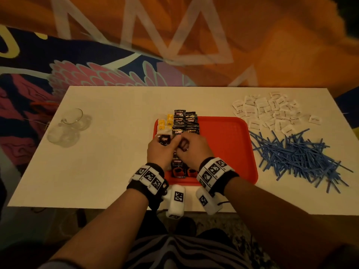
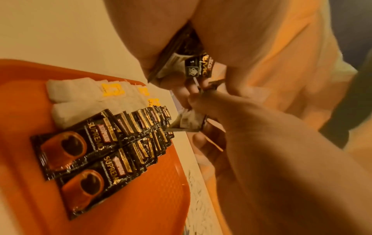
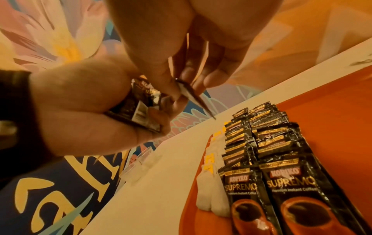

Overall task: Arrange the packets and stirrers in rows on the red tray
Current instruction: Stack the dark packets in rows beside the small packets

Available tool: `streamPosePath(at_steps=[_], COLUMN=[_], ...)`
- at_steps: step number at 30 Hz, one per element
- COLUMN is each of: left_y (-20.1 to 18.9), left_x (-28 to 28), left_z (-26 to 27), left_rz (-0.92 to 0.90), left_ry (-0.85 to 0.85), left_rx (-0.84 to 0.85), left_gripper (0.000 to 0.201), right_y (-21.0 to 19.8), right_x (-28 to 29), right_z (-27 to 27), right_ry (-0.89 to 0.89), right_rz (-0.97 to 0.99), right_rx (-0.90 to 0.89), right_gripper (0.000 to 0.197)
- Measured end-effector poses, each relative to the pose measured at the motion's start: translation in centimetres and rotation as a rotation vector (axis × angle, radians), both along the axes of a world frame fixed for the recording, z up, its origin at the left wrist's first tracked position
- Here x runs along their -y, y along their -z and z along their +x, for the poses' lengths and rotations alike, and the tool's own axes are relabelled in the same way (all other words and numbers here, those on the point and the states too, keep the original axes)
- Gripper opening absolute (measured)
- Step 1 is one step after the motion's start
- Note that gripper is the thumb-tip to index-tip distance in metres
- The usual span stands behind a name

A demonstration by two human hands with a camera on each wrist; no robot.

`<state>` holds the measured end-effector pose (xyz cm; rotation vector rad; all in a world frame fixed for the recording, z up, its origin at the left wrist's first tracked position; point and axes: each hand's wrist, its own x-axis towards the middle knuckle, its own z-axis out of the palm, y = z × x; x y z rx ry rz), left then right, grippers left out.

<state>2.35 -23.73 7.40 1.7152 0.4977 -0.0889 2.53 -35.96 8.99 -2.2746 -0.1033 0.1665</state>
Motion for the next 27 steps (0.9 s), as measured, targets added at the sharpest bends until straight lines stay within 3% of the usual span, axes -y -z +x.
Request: streamPosePath(at_steps=[3,8,11,15,20,25,27], left_y=[0.2,0.3,0.1,-0.2,2.0,3.4,3.9], left_x=[-0.8,-1.3,-1.3,-0.9,-1.0,-1.5,-1.8], left_z=[0.3,0.4,0.1,-0.1,0.4,0.4,0.2], left_rz=[-0.032,-0.139,-0.236,-0.328,-0.161,-0.005,-0.016], left_ry=[-0.052,-0.064,-0.073,-0.082,-0.069,-0.041,-0.049], left_rx=[-0.020,-0.083,-0.157,-0.150,-0.135,-0.123,-0.156], left_gripper=[0.004,0.011,0.006,0.008,0.006,0.017,0.015], right_y=[0.3,0.8,1.1,1.6,2.4,4.4,5.7], right_x=[0.1,0.8,1.1,1.2,0.9,0.9,1.0], right_z=[-0.3,0.1,0.3,-0.1,-0.6,-1.6,-1.9], right_ry=[-0.073,0.157,0.182,0.203,0.144,0.153,0.183], right_rz=[0.029,0.145,0.199,0.220,0.171,0.098,0.067], right_rx=[0.028,-0.122,-0.281,-0.300,-0.292,-0.326,-0.358], right_gripper=[0.019,0.027,0.016,0.015,0.011,0.011,0.009])
